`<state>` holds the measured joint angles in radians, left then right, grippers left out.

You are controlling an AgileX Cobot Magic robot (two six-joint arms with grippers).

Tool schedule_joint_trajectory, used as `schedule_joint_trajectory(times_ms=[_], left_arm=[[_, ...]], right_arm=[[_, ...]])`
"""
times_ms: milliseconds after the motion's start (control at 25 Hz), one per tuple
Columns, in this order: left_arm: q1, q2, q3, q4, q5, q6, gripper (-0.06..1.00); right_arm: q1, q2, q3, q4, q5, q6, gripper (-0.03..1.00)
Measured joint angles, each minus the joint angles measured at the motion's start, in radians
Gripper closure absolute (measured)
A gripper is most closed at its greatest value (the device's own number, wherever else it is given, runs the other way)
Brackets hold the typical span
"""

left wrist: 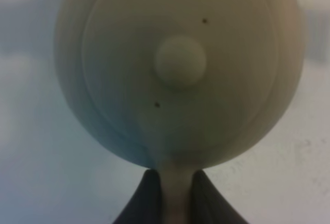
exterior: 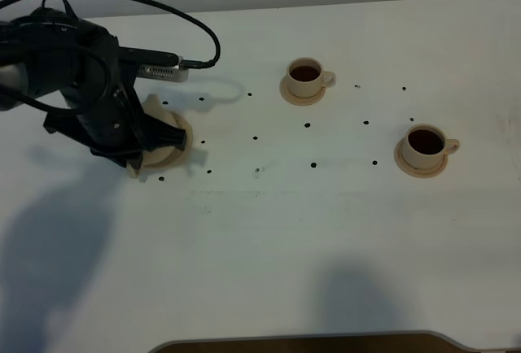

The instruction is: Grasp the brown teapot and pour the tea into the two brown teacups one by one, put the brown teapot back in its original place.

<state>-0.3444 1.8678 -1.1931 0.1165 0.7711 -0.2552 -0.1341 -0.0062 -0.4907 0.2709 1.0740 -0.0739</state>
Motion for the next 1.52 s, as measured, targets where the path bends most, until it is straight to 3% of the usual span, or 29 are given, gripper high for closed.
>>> schedule_joint_trajectory(times_ms=[800,1200,1320,1520], left_arm=[[0.022,0.049,0.009,0.007,-0.107,0.013,0.81],[0.023,0.05,0.009,0.004,-0.101,0.027,0.8],[0.023,0.044,0.009,0.004,-0.077,0.032,0.72],[0.023,-0.033,0.009,0.005,0.045,0.043,0.49]], right_arm=[[0.0,0.0,0.0,0.0,0.0,0.0,0.52],[0.0,0.0,0.0,0.0,0.0,0.0,0.52],[0.0,0.0,0.0,0.0,0.0,0.0,0.52],[0.0,0.0,0.0,0.0,0.0,0.0,0.52]])
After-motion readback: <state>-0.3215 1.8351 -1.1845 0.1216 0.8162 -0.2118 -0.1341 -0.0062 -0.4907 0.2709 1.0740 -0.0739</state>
